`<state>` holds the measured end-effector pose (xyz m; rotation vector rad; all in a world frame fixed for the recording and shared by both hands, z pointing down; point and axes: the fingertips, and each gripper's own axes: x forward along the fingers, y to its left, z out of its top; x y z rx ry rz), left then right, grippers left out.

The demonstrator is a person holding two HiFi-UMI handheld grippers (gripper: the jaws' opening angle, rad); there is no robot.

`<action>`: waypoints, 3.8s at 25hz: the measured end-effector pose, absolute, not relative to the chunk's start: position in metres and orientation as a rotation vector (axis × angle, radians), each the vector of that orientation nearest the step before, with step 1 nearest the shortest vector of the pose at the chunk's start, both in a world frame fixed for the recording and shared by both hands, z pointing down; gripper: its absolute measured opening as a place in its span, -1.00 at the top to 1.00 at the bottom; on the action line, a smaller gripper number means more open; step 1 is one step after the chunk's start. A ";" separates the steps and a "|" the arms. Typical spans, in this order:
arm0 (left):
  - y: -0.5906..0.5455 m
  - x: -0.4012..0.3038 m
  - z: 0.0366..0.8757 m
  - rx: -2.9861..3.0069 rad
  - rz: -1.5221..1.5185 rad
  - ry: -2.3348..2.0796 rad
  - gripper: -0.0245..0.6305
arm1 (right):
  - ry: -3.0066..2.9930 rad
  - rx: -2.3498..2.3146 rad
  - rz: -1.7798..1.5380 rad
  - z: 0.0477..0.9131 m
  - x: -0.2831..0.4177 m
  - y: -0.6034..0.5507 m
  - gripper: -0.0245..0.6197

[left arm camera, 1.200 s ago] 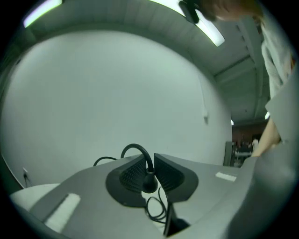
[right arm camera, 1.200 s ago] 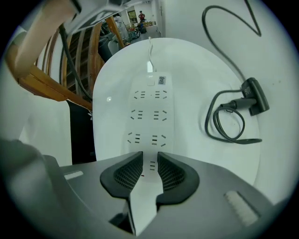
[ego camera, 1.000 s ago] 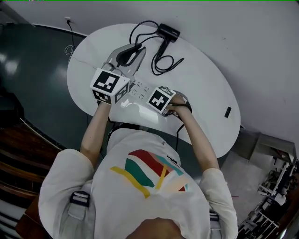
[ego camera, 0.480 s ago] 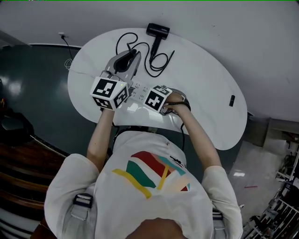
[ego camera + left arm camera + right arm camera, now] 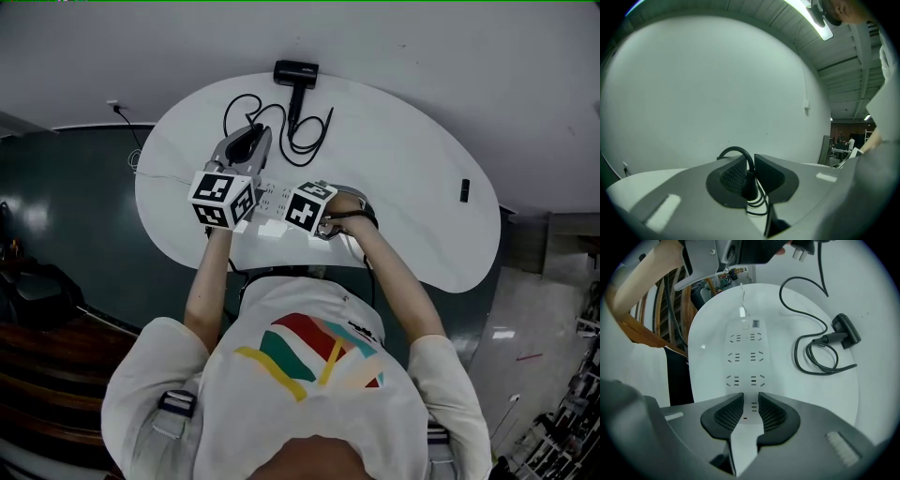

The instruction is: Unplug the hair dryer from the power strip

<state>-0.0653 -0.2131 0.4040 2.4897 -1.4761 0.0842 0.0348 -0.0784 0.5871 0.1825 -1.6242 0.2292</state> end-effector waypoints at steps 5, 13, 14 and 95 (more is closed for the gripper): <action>-0.217 -0.074 0.429 2.444 0.154 -1.475 0.78 | -1.630 0.186 0.226 0.586 0.035 -0.080 0.57; -0.219 -0.078 0.460 2.370 0.203 -1.482 0.78 | -1.612 0.182 0.212 0.586 0.036 -0.079 0.57; -0.218 -0.079 0.464 2.355 0.211 -1.482 0.78 | -1.610 0.182 0.210 0.586 0.036 -0.079 0.57; -0.159 -0.097 0.416 2.371 0.262 -1.658 0.93 | -1.707 0.282 0.219 0.584 0.036 -0.077 0.65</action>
